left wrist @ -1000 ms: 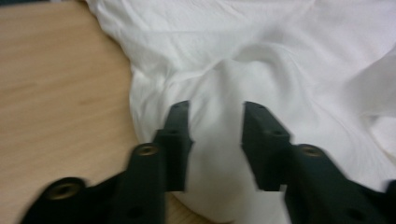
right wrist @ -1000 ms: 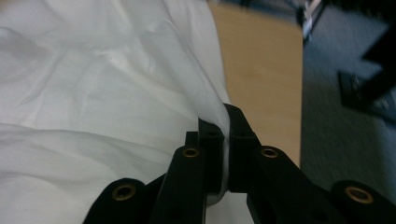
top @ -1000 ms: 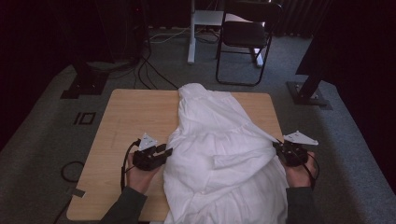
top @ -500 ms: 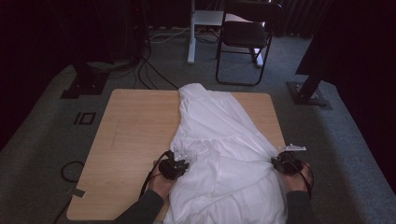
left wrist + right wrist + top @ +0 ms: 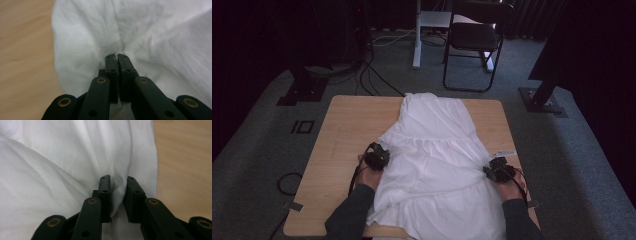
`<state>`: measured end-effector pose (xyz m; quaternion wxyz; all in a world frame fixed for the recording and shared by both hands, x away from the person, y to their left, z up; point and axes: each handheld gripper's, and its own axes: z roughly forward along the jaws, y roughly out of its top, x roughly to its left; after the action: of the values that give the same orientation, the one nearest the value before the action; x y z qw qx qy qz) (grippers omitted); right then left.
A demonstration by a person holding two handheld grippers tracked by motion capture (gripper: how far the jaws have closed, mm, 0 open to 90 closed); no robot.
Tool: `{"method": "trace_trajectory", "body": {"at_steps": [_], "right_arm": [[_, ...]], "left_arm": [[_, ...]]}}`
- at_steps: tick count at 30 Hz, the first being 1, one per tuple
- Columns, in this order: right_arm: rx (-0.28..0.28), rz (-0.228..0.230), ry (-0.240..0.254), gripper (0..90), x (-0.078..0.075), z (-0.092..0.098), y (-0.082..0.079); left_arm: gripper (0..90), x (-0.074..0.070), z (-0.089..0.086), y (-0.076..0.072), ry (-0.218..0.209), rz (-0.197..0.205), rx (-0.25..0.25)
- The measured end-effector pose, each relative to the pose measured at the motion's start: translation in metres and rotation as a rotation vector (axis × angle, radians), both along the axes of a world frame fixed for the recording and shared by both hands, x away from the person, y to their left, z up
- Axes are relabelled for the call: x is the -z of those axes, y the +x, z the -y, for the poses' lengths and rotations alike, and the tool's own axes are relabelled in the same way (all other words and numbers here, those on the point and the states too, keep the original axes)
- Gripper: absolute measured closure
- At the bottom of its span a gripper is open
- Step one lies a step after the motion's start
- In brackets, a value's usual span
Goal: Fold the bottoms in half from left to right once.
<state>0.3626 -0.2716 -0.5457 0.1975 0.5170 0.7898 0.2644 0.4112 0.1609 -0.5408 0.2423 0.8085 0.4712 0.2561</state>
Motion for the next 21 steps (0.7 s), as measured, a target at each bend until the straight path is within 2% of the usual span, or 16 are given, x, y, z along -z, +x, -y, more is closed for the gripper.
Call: {"method": "trace_trajectory", "body": {"at_steps": [2, 3, 5, 6, 8, 10, 13, 16, 18, 21], "right_arm": [[0.001, 0.008, 0.007, 81.6, 0.001, -0.005, 0.009], [0.011, 0.015, 0.005, 83.8, 0.001, -0.006, 0.014], [0.067, 0.031, -0.018, 84.9, 0.001, -0.005, 0.023], [0.092, 0.033, -0.018, 84.6, 0.001, -0.003, 0.026], [0.131, 0.028, -0.042, 74.1, -0.002, -0.003, 0.031], [0.129, 0.066, -0.031, 63.2, -0.01, -0.004, 0.028], [0.074, 0.142, 0.006, 51.9, -0.027, -0.011, 0.018], [0.008, 0.204, -0.015, 48.7, -0.04, -0.029, 0.013], [-0.053, 0.203, 0.019, 48.5, -0.044, -0.044, 0.014], [-0.139, 0.181, 0.054, 47.8, -0.043, -0.068, 0.019]], "left_arm": [[87.6, -0.002, -0.007, 0.013, 0.0, -0.016, -0.026], [87.6, -0.003, -0.008, 0.017, -0.017, -0.023, -0.032], [86.4, -0.004, -0.01, 0.021, -0.052, -0.031, -0.019], [82.6, -0.005, -0.012, 0.02, -0.08, -0.035, 0.003], [72.7, -0.009, -0.013, 0.015, -0.1, -0.028, 0.015], [65.0, -0.014, -0.016, 0.007, -0.137, -0.009, 0.023], [59.3, -0.023, -0.022, -0.006, -0.175, 0.018, 0.032], [57.2, -0.028, -0.029, -0.02, -0.218, 0.036, 0.031], [56.1, -0.028, -0.033, -0.029, -0.241, 0.044, 0.035], [54.6, -0.026, -0.035, -0.042, -0.229, 0.047, 0.051]]}}
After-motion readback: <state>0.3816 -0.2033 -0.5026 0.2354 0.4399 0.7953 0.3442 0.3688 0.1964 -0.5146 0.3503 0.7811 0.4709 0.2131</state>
